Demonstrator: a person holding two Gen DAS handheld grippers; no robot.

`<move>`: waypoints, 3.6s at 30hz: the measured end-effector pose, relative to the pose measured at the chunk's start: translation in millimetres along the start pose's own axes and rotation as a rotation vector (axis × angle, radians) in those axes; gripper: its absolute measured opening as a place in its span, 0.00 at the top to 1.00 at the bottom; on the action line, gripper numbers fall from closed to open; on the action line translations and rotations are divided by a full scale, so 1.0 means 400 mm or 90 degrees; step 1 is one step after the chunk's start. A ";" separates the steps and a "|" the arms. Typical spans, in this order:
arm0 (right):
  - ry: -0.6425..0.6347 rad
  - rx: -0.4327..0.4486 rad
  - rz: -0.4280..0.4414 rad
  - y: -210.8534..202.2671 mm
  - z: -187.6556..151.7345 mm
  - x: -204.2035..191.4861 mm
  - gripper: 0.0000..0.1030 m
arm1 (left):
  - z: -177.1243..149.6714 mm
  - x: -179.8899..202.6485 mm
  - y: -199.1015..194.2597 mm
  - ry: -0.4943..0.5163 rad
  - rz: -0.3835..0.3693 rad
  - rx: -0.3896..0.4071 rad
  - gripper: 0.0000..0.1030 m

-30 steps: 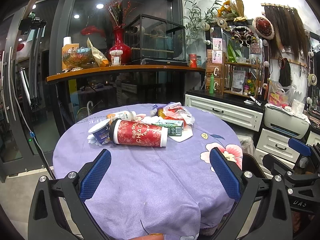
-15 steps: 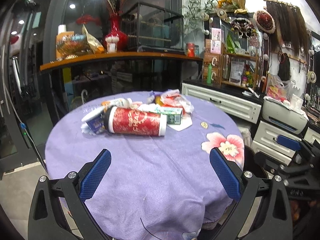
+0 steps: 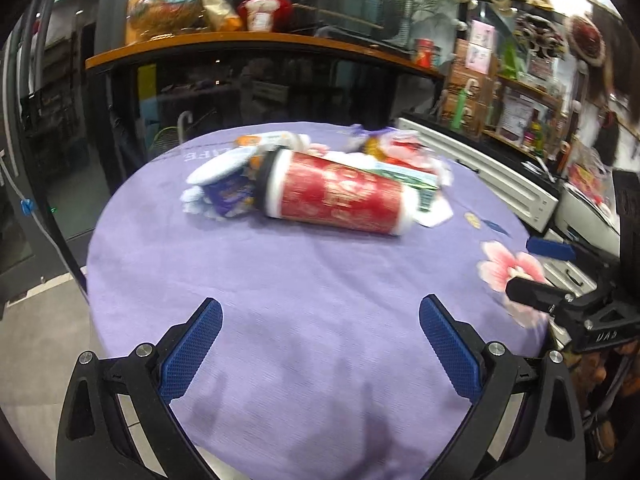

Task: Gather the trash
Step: 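Grasp the red paper cup with the right tool while the left tool grasps the white yogurt cup, then carry both cups to the black bin and open both tools to drop them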

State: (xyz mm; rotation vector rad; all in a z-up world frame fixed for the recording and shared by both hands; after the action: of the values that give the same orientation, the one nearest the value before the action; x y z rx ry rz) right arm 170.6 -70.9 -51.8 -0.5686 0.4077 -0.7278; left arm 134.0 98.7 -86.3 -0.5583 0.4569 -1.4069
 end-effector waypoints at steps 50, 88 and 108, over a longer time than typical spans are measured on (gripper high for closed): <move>-0.143 -0.151 0.052 0.314 0.296 -0.058 0.25 | 0.233 -0.092 0.314 0.311 0.007 -0.055 0.30; 0.121 0.091 -0.050 -0.064 0.045 0.126 0.25 | 0.217 0.175 0.084 0.163 -0.060 0.039 0.92; 0.338 0.104 -0.292 -0.307 -0.294 0.579 0.25 | 0.137 0.795 0.060 0.239 -0.311 0.032 0.92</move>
State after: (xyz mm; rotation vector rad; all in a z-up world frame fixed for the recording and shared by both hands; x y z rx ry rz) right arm 203.9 -351.9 -102.7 -0.3058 0.7130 -1.3500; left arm 222.9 -209.9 -48.9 -0.3745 0.6074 -2.0020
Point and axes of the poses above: each gripper's, at about its wrist camera, not at the fingertips, and y roughly the way its jaws point, x to its right, z to its top, the point moved 6 cm from there along y, roughly the way its jaws point, and after that the axes turned 6 degrees about z, right-handed, at the moved point
